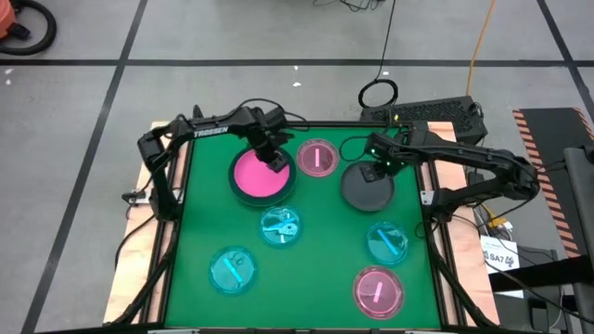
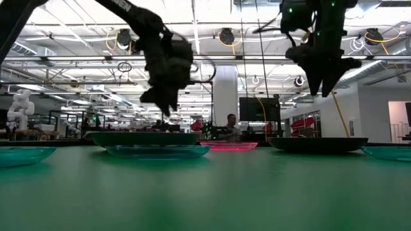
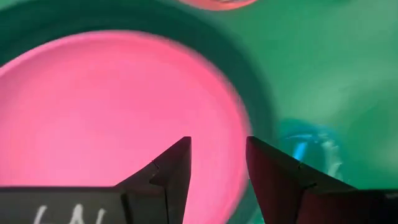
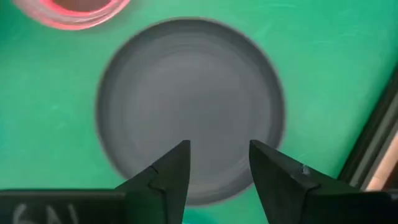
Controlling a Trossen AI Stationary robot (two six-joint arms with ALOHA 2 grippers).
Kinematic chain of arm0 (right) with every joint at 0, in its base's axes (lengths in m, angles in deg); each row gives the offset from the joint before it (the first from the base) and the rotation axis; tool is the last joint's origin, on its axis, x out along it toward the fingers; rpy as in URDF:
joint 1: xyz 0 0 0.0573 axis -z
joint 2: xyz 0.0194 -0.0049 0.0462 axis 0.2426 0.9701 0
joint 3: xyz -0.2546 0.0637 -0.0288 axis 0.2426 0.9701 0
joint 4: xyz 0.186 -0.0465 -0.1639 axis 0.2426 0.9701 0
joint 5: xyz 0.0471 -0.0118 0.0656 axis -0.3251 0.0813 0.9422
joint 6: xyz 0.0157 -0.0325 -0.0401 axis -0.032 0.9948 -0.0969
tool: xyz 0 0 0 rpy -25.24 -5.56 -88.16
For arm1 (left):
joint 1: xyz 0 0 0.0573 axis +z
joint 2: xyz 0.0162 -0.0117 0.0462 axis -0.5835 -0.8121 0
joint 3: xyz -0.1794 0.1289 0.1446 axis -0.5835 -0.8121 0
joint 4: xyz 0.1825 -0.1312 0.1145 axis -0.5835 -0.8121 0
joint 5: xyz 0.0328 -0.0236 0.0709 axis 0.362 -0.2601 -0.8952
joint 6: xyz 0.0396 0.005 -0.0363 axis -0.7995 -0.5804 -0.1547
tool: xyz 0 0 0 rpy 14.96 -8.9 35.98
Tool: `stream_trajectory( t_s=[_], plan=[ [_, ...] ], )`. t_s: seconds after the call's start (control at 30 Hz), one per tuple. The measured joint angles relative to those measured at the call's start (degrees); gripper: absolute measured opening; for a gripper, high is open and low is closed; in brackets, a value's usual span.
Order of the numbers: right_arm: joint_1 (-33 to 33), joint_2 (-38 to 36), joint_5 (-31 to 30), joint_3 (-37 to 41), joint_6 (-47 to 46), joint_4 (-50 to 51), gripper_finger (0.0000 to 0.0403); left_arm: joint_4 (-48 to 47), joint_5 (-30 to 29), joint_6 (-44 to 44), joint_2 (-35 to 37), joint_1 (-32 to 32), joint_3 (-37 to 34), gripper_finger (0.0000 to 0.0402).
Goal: Stack plastic plates
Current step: Stack the black plate on the pink plate
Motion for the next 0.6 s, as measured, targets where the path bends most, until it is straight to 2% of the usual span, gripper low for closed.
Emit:
stream_trajectory(
  t_s=[0.3,0.6],
  plan=[
    [8.54,0.0,4.53,8.16,10.57,-4.77,0.0208,9.77,-1.96,10.83,5.16,-6.94,0.07,0.0159],
    [12.67,0.0,4.38,16.82,15.31,-13.83,0.0209,11.58,-4.37,17.98,7.62,-11.88,0.07,0.0159]
  ],
)
